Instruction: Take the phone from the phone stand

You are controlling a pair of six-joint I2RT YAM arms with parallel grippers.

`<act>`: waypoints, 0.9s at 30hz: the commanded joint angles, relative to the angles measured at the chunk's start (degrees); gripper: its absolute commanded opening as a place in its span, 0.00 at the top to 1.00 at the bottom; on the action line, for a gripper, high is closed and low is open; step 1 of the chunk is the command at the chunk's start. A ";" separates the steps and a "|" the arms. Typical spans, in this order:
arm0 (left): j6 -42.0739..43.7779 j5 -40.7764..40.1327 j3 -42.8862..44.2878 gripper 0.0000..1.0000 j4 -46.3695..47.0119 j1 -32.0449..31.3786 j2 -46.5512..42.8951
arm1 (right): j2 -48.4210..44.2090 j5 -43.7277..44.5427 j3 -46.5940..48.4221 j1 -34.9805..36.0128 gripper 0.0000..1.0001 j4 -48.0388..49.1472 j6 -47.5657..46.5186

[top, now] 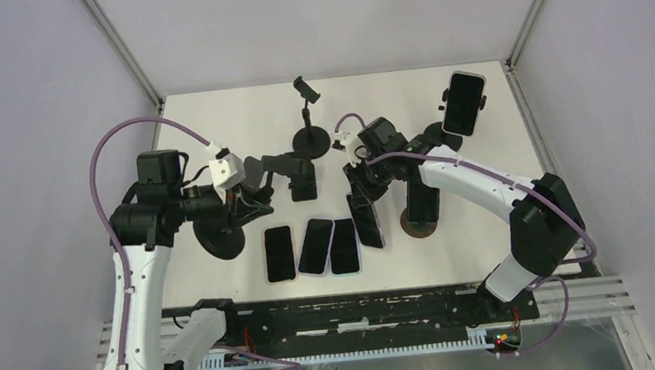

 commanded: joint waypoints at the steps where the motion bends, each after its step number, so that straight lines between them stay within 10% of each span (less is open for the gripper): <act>1: -0.38 2.15 2.14 0.98 1.24 0.19 -0.33 | -5.21 0.07 1.70 -0.23 1.00 -3.32 -1.61; 21: 1.44 2.15 2.29 0.98 -0.50 0.18 -0.38 | -3.07 -9.21 -15.86 -3.90 1.00 14.89 5.74; 27: 1.42 2.25 2.57 0.98 -0.50 0.17 -0.37 | -1.49 -2.25 -16.33 -4.31 0.49 17.54 5.93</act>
